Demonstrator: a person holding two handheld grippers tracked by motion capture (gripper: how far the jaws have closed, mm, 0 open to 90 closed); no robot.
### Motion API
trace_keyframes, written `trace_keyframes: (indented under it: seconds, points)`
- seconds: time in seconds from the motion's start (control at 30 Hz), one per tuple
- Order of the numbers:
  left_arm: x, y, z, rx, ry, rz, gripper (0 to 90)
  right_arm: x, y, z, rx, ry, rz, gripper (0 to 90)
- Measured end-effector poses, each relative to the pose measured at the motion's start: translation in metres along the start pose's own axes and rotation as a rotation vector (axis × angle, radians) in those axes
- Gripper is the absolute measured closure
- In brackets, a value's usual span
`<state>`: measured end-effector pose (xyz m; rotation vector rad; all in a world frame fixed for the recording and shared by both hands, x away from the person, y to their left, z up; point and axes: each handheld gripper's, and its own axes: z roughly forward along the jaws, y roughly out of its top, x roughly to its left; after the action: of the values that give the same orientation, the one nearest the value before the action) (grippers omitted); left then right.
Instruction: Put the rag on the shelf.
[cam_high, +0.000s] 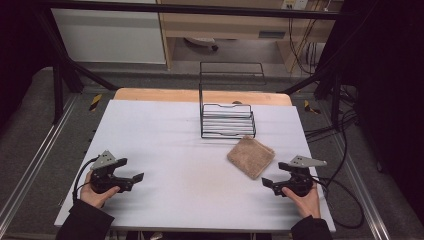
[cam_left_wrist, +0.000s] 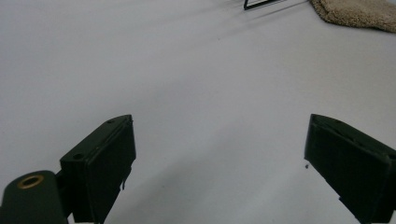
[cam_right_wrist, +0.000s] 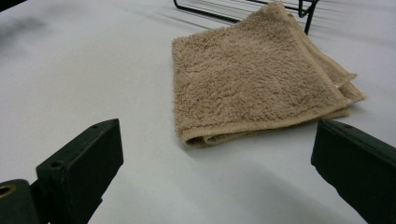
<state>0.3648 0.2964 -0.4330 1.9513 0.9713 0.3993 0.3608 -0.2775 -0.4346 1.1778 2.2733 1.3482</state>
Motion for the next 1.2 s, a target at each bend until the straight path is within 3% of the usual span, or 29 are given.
trace_keyframes:
  seconds: [0.47, 0.7, 0.83, 0.93, 1.2]
  points:
    - [0.0, 0.0, 0.001, 0.002, 0.008, -0.006, 8.8, 0.021, 0.016, 0.022, 0.043, -0.039, -0.06, 11.4]
    - [0.0, 0.0, 0.0, 0.001, 0.012, -0.007, 8.8, 0.03, 0.025, 0.04, 0.074, -0.031, -0.1, 23.1]
    - [0.001, 0.0, 0.0, 0.002, 0.012, -0.008, 8.9, 0.035, 0.029, 0.052, 0.103, -0.04, -0.129, 31.4]
    - [0.001, 0.0, 0.0, 0.003, 0.012, -0.007, 9.0, 0.037, 0.033, 0.062, 0.125, -0.049, -0.153, 42.7]
    - [0.002, -0.001, 0.0, 0.003, 0.013, -0.008, 9.4, 0.034, 0.034, 0.079, 0.19, -0.086, -0.191, 63.4]
